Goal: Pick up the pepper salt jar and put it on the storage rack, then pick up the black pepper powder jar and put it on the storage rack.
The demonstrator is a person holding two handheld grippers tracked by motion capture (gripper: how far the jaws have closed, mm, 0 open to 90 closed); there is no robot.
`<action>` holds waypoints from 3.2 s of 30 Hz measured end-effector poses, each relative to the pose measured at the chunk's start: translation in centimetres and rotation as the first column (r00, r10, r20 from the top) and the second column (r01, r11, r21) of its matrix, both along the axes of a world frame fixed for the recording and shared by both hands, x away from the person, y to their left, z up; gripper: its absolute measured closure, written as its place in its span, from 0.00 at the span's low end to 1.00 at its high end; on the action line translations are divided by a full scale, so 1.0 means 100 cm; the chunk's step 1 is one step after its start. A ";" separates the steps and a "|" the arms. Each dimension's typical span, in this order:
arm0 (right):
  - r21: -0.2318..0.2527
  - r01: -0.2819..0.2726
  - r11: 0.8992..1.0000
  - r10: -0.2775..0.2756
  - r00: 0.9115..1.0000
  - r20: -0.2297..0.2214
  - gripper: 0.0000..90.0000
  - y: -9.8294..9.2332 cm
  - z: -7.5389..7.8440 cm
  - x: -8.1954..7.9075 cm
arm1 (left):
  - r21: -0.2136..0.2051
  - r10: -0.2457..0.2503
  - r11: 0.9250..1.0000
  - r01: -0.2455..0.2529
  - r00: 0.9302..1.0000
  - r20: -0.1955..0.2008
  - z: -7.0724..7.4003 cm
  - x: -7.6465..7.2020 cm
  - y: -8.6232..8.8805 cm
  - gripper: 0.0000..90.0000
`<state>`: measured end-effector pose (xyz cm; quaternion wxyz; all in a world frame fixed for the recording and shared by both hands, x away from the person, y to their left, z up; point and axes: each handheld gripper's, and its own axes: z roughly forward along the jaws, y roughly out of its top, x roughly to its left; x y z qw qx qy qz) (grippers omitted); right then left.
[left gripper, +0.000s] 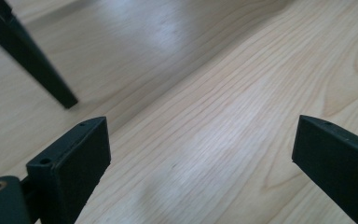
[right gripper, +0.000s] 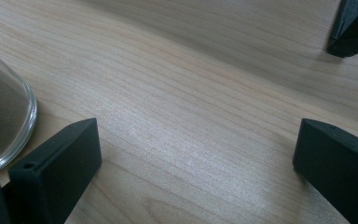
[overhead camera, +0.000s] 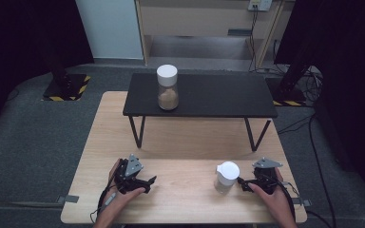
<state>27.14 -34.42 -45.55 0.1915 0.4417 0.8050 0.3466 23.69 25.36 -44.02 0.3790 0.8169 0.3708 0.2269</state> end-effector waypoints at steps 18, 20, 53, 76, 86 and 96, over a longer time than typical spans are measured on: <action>0.001 0.003 1.000 -0.003 1.000 0.000 0.02 0.000 0.000 -0.001 | 0.004 0.186 0.982 -0.186 0.980 -0.071 -0.009 0.007 0.025 0.03; 0.001 0.003 1.000 -0.003 1.000 0.000 0.02 0.000 0.000 -0.001 | 0.002 0.200 0.980 -0.201 0.977 -0.075 -0.010 0.007 0.027 0.03; 0.001 0.005 1.000 -0.005 1.000 0.000 0.02 0.000 0.000 -0.001 | 0.008 0.221 0.975 -0.222 0.967 -0.129 -0.012 0.016 0.030 0.02; 0.039 -0.008 0.999 0.007 0.999 0.038 0.05 -0.021 0.010 -0.023 | 0.008 0.223 0.975 -0.223 0.966 -0.129 -0.012 0.016 0.029 0.02; 0.042 -0.025 0.999 0.022 0.998 0.055 0.05 -0.026 0.017 -0.040 | 0.008 0.225 0.974 -0.226 0.966 -0.129 -0.012 0.016 0.029 0.02; 0.027 -0.055 0.998 0.053 0.997 0.062 0.05 -0.020 0.020 -0.053 | 0.006 0.225 0.974 -0.226 0.966 -0.130 -0.012 0.016 0.029 0.02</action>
